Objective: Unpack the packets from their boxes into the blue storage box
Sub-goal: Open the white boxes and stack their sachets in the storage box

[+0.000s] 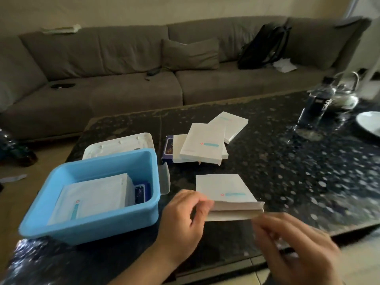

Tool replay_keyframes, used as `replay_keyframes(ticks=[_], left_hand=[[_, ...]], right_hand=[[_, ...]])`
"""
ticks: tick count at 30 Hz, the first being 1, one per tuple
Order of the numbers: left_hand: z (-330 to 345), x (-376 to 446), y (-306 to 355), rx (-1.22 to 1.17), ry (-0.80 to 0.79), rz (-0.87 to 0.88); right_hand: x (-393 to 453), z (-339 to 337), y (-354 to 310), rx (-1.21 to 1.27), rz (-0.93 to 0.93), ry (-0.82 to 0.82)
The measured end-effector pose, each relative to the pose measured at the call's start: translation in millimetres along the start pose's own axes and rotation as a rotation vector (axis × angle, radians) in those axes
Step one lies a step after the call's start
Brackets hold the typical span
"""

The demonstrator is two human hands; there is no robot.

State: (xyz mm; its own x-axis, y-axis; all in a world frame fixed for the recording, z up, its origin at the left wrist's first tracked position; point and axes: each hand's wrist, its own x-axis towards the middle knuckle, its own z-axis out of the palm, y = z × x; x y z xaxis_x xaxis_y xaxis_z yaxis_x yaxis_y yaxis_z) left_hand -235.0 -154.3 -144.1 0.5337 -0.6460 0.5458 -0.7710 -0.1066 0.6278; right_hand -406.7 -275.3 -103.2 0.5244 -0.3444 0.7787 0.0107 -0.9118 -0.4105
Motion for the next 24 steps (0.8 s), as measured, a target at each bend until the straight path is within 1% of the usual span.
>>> replay_keyframes(ticks=[2,4,7,12,14,16,18,24], left_hand=[[4.5,11.4,4.7,-0.048,0.047,-0.080],[7.3,19.1,7.4,-0.054,0.068,-0.093],[9.9,25.3,8.8,-0.056,0.076,-0.086],[12.7,29.5,10.6,-0.058,0.081,-0.072],[13.3,30.3,10.0,-0.062,0.077,-0.067],[14.1,29.9,8.4,-0.069,0.071,-0.068],[14.9,29.1,6.7,-0.071,0.064,-0.083],[17.8,26.8,7.5,-0.048,0.084,-0.081]], right_hand=[[-9.1,10.7,6.0,-0.059,-0.071,-0.066],[-10.0,20.8,13.9,-0.116,-0.090,-0.109],[-4.4,32.4,16.2,-0.195,-0.062,-0.164],[-1.5,49.8,14.2,-0.322,0.031,-0.363],[-2.0,55.4,15.2,-0.353,0.054,-0.402],[-1.6,59.7,16.0,-0.392,0.063,-0.399],[-2.3,63.6,18.0,-0.413,0.046,-0.350],[-14.8,59.1,21.6,-0.387,-0.037,-0.259]])
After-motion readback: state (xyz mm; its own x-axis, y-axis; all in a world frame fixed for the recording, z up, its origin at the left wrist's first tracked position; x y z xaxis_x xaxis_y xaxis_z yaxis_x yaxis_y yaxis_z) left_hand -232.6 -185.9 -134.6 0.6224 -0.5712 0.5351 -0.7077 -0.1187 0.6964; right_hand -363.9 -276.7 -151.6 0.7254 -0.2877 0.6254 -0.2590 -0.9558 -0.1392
